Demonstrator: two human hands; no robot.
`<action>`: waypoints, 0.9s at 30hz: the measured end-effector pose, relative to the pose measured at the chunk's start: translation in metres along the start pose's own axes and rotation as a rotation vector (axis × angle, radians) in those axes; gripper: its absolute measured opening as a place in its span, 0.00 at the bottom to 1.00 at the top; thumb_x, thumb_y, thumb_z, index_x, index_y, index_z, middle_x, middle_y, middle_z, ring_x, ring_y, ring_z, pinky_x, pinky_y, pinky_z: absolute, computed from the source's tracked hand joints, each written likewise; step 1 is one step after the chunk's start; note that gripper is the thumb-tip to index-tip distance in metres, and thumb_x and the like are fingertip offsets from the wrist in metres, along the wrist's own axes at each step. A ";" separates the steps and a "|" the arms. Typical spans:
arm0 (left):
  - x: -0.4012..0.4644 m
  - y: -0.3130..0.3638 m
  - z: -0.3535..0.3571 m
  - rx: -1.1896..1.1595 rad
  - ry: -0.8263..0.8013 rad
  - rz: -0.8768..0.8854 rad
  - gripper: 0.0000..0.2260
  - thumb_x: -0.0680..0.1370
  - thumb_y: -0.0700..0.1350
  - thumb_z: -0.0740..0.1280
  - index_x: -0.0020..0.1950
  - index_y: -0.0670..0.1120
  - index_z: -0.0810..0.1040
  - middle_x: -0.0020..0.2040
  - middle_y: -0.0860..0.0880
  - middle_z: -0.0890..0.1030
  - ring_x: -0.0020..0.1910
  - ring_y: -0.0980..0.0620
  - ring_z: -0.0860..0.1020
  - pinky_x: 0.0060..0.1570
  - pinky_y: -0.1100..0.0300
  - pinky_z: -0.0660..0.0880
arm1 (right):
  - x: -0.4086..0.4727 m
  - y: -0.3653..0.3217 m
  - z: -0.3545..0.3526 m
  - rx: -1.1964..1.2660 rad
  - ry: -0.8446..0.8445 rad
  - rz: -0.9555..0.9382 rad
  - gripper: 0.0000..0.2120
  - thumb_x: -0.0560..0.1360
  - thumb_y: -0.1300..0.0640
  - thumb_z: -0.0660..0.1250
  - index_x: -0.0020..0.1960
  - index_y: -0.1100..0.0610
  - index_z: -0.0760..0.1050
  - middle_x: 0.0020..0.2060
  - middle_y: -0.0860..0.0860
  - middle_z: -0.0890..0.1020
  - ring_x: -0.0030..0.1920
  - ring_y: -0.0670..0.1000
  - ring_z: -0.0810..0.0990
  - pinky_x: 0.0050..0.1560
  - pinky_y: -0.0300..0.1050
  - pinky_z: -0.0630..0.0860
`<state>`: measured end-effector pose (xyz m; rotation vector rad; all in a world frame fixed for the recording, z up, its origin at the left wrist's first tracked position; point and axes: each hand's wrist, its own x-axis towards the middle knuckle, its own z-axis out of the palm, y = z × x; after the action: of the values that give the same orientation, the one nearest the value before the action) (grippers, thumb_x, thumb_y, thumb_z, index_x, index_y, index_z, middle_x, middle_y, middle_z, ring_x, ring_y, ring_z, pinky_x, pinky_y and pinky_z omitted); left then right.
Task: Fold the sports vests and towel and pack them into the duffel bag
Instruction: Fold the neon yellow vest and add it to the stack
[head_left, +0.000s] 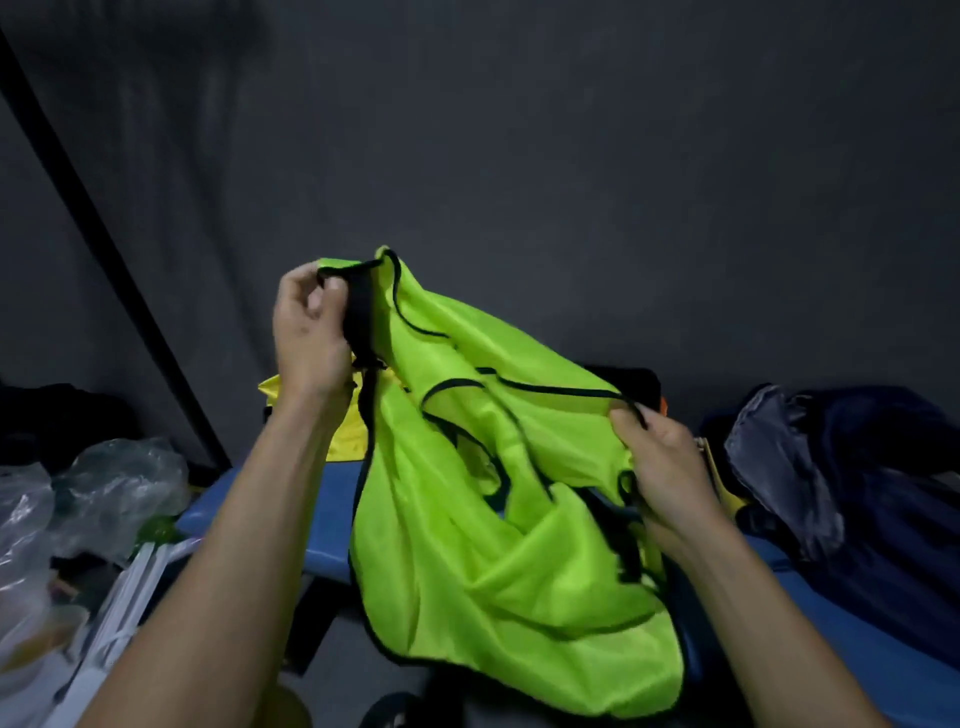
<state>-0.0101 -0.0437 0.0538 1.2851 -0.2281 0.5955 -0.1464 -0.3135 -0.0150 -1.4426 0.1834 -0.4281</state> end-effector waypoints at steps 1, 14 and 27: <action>0.003 -0.018 -0.001 0.194 -0.064 0.009 0.10 0.83 0.35 0.62 0.62 0.45 0.75 0.45 0.53 0.76 0.44 0.59 0.75 0.49 0.65 0.73 | 0.001 0.004 0.003 0.011 -0.015 0.024 0.11 0.84 0.58 0.61 0.54 0.56 0.83 0.50 0.54 0.88 0.53 0.54 0.86 0.59 0.53 0.79; -0.085 -0.039 -0.003 0.850 -1.378 -0.206 0.14 0.75 0.60 0.73 0.53 0.52 0.81 0.45 0.56 0.83 0.44 0.57 0.82 0.43 0.62 0.76 | 0.029 0.028 0.024 0.106 -0.005 0.182 0.11 0.83 0.48 0.64 0.63 0.48 0.79 0.58 0.47 0.85 0.64 0.48 0.80 0.71 0.52 0.72; -0.076 -0.015 -0.022 0.092 -1.137 -0.377 0.08 0.76 0.46 0.74 0.45 0.45 0.77 0.37 0.55 0.76 0.35 0.60 0.74 0.38 0.65 0.72 | 0.047 0.010 0.012 0.267 0.012 0.044 0.10 0.85 0.57 0.60 0.55 0.56 0.81 0.47 0.52 0.87 0.47 0.49 0.85 0.53 0.47 0.81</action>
<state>-0.0683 -0.0473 -0.0010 1.5901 -0.8691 -0.5105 -0.0975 -0.3204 -0.0174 -1.1719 0.1604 -0.4093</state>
